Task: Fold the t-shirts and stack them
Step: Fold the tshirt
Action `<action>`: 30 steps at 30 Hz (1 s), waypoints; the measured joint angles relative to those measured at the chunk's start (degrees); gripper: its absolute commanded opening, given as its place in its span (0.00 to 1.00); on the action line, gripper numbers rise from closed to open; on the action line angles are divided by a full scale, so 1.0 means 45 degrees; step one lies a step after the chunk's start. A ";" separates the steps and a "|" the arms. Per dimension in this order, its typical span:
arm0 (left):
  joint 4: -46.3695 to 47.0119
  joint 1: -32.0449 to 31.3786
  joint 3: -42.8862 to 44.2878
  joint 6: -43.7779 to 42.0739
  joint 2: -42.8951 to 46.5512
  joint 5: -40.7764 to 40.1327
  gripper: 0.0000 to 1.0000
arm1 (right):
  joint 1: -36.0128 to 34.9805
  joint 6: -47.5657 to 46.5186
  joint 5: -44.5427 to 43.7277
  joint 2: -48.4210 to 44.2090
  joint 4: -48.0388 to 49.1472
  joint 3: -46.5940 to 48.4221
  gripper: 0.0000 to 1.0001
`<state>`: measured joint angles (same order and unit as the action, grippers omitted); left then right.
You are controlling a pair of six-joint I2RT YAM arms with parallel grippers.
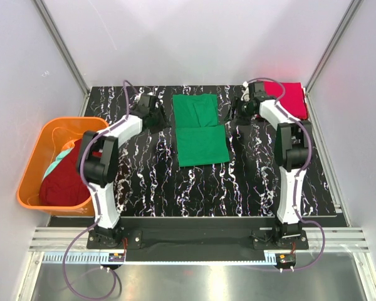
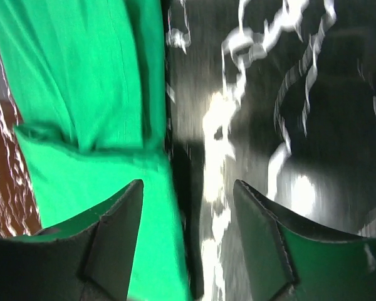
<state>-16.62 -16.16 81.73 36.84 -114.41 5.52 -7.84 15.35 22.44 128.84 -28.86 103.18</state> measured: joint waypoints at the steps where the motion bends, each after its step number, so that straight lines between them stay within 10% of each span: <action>1: 0.0005 -0.0073 -0.0243 -0.0053 0.0529 -0.0053 0.52 | 0.0000 -0.0034 -0.0180 -0.0325 -0.0170 -0.0257 0.66; 11: 0.3230 -0.2657 -0.3633 0.0704 0.3055 0.1569 0.30 | -0.0437 0.1112 0.1739 -0.4007 0.1190 -0.5600 0.30; 25: 0.4643 -0.3065 -0.6130 0.2069 0.2118 0.1224 0.29 | -0.0811 0.2074 0.2113 -0.3798 0.2628 -0.8340 0.34; 30: 0.3963 -0.3784 -0.7028 0.1778 0.3434 0.0656 0.53 | -0.0835 0.1962 0.1511 -0.4911 0.2501 -0.9330 0.45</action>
<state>1.21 -33.19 50.11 44.84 -98.96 8.47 -11.60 24.18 29.23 106.74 -17.61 61.19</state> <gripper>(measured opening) 0.429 0.394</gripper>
